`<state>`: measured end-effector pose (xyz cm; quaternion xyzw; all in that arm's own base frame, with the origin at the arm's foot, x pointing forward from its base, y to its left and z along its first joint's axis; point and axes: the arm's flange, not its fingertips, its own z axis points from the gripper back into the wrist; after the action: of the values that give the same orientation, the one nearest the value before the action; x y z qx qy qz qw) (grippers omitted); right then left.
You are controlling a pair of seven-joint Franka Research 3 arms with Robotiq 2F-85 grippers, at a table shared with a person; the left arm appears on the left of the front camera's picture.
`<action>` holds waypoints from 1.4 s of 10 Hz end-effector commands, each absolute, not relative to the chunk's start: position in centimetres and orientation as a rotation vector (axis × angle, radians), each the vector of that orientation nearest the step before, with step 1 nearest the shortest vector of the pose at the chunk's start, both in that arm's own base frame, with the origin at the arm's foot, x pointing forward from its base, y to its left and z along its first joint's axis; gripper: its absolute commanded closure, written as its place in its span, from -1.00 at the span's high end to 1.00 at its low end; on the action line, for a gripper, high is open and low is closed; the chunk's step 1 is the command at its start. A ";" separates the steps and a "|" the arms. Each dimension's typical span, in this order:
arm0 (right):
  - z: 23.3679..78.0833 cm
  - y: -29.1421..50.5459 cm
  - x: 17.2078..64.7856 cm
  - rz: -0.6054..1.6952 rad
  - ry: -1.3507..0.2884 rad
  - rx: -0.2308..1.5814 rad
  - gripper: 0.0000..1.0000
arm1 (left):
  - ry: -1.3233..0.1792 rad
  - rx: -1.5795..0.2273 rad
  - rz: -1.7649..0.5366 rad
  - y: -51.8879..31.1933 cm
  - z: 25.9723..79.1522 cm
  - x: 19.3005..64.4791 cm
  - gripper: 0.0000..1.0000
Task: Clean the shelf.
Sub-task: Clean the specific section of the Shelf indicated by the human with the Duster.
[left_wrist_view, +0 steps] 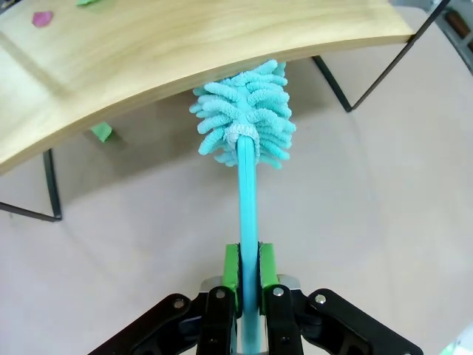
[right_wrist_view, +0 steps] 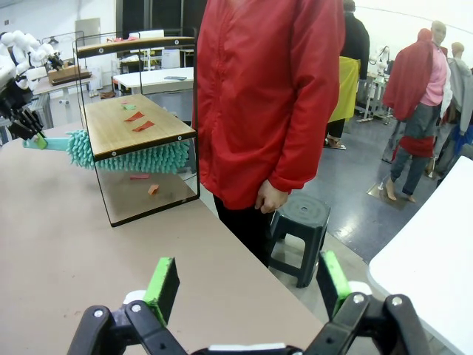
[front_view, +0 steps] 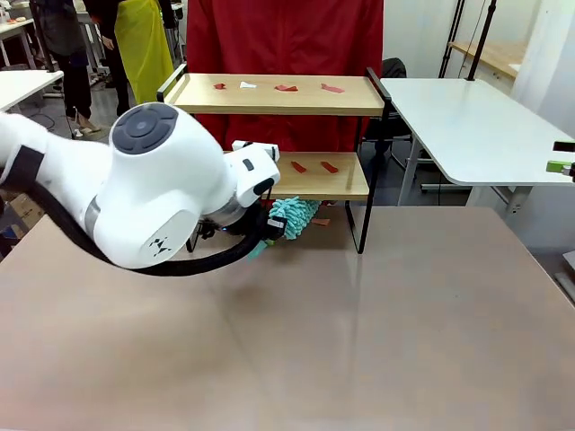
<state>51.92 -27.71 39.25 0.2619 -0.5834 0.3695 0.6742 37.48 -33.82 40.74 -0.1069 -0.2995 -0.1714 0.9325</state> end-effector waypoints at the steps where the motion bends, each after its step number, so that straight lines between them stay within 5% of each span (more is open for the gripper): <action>1: 39.8 -27.5 52.0 0.825 -1.299 0.588 1.00 | -0.616 -0.194 -0.320 -39.8 39.1 38.6 -0.74; 14: 39.8 -27.5 52.0 0.825 -1.299 0.588 1.00 | -0.554 -0.085 -0.253 -48.6 35.2 41.5 -0.74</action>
<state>51.91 -27.70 39.25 0.2620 -0.5834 0.3694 0.6742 40.85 -47.55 35.89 -0.0513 -0.2682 -0.1334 0.9527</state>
